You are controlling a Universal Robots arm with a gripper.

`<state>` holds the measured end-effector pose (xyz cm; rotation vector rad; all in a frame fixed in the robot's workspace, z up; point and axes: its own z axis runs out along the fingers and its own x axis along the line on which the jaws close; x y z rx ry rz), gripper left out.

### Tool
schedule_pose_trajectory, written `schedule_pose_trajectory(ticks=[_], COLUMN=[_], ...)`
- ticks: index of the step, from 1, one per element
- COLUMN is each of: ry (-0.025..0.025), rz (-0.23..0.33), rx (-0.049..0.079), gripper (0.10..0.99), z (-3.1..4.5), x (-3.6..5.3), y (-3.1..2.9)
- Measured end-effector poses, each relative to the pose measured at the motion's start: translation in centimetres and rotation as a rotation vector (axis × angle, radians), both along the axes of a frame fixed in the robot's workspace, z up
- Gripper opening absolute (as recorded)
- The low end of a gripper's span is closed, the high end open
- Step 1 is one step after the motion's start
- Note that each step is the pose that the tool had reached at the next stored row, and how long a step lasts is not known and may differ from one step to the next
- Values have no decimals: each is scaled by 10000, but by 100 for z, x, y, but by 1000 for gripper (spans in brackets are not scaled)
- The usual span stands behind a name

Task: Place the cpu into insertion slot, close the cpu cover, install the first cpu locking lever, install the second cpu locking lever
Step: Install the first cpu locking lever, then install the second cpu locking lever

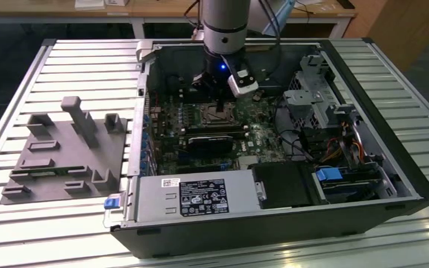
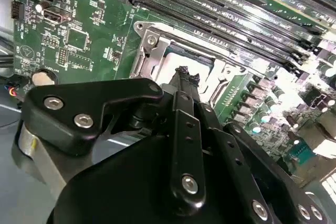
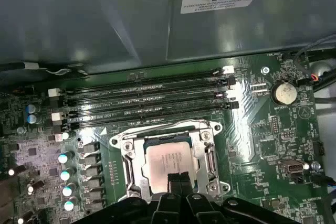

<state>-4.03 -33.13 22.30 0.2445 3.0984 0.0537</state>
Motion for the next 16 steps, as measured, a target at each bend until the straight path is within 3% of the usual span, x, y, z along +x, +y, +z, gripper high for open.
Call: schedule_pose_trajectory(ticks=[9, 16], ry=[-8, -10], rz=[1, 0], rx=[0, 0], gripper=[102, 102], z=[397, 436], x=[0, 0], y=[0, 0])
